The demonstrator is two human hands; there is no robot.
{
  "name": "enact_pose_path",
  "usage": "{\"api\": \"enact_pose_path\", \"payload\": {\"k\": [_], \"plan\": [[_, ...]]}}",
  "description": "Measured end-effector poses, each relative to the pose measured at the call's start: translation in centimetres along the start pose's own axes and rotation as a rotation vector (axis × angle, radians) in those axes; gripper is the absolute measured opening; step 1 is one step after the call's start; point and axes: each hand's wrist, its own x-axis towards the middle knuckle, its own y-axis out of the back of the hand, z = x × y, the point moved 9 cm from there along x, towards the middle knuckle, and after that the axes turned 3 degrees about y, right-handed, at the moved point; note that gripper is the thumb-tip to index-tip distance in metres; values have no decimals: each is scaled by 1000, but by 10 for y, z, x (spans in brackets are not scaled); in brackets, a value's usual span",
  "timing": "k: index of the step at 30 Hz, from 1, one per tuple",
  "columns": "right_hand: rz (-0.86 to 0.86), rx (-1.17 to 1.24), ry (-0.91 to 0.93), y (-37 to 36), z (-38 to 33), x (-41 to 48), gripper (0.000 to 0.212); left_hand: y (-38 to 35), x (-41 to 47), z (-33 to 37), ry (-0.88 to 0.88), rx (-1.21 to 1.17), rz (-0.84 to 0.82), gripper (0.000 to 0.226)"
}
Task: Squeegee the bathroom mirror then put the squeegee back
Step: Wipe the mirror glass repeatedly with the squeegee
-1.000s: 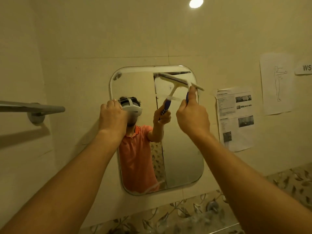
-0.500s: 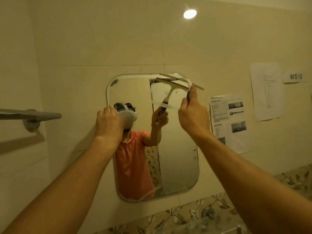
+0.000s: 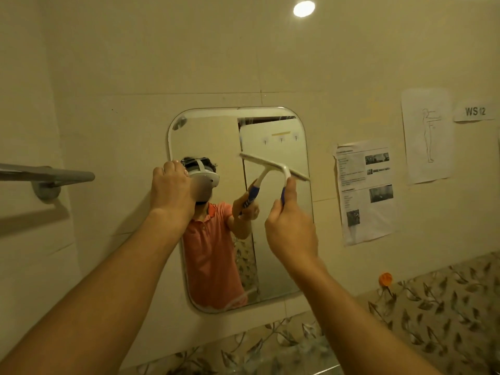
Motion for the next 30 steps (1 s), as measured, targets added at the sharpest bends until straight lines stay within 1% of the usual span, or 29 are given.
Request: {"api": "enact_pose_path", "payload": {"k": [3,7,10,13,17,22,25,27,30], "plan": [[-4,3,3,1,2,-2,59,-1,0,-1,2,0,9,55],[122,99,45,36,-20,43,55,-2,0,-3,18,-26,3,56],[170,49,69,53,-38,82,54,-3,0,-2,18,-40,-3,58],[169,9,67,54,-46,100,55,-1,1,-1,1,-38,-1,54],[128,-29,44,39,-36,91,57,-3,2,-1,12,-44,5,52],[101,-86,16,26,2,47,59,-5,2,0,18,-50,12,60],[81,-123,16,26,21,35,59,-5,2,0,12,-46,3,63],[89,-102,40,32,20,41,59,-4,2,-1,12,-50,8,62],[137,-7,80,45,2,63,57,-5,2,-1,6,-40,9,59]]}}
